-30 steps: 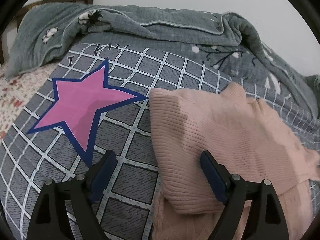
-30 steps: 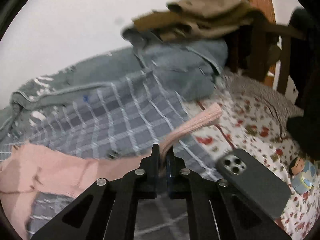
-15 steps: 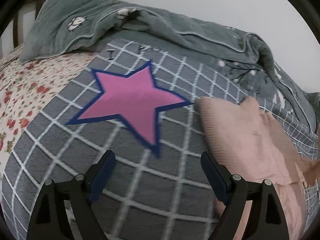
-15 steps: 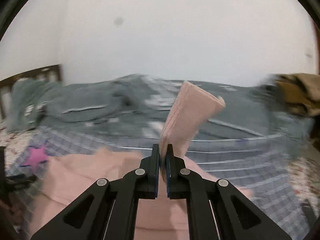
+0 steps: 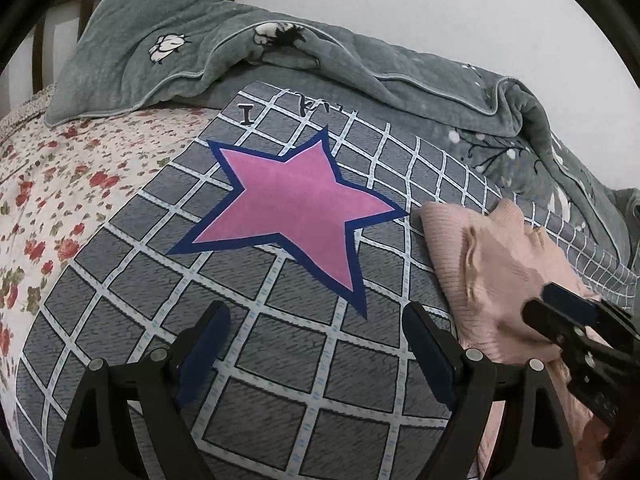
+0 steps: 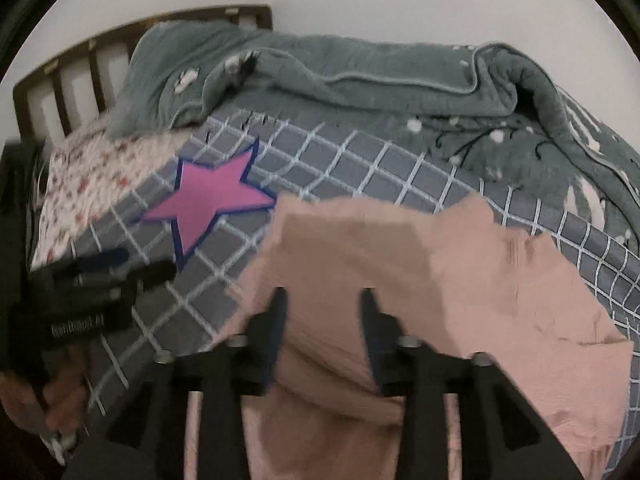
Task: Fold small clothes
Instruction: 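Fold the held sleeve across the sweater body with the right tool and release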
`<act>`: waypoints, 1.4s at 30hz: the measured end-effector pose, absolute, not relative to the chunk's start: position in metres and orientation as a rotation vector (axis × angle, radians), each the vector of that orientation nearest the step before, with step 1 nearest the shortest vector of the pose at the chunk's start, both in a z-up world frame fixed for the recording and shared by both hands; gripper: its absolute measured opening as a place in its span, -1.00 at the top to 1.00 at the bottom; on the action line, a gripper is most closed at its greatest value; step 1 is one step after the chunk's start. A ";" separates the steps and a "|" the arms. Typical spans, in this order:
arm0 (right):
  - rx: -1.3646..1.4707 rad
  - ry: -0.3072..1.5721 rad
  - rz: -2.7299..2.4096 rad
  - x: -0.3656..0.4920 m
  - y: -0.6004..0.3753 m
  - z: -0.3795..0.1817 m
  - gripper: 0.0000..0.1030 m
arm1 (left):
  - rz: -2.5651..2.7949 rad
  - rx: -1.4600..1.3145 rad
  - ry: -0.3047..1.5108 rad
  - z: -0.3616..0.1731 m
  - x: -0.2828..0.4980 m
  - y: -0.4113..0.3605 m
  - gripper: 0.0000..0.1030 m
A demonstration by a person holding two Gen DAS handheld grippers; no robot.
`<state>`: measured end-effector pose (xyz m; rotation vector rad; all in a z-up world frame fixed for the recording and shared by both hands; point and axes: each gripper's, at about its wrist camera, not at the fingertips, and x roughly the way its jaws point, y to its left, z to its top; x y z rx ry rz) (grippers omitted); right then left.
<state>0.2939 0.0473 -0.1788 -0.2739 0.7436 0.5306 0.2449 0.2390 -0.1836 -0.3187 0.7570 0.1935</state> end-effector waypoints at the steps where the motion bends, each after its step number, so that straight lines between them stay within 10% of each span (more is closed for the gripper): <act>1: -0.273 0.732 0.526 0.290 0.042 -0.177 0.21 | 0.184 -0.320 0.754 -0.183 0.245 0.238 -0.69; 15: -0.172 0.697 0.220 0.263 -0.177 -0.163 -0.16 | 0.040 -0.318 0.706 -0.173 0.265 0.177 -0.61; 20: -0.103 0.768 0.193 0.270 -0.217 -0.186 -0.16 | 0.009 -0.284 0.717 -0.176 0.272 0.159 0.40; 25: -0.057 0.817 0.161 0.284 -0.224 -0.200 0.20 | 0.011 -0.290 0.692 -0.175 0.268 0.158 0.84; 27: -0.058 0.795 0.134 0.285 -0.226 -0.197 0.58 | -0.006 -0.304 0.678 -0.172 0.263 0.160 0.86; 31: -0.032 0.797 0.129 0.287 -0.230 -0.198 0.58 | 0.007 -0.303 0.687 -0.174 0.256 0.160 0.88; 37: -0.018 0.817 0.128 0.286 -0.232 -0.200 0.26 | 0.027 -0.263 0.722 -0.179 0.256 0.155 0.81; 42: 0.005 0.744 0.139 0.262 -0.237 -0.184 0.07 | 0.018 -0.269 0.717 -0.178 0.245 0.155 0.25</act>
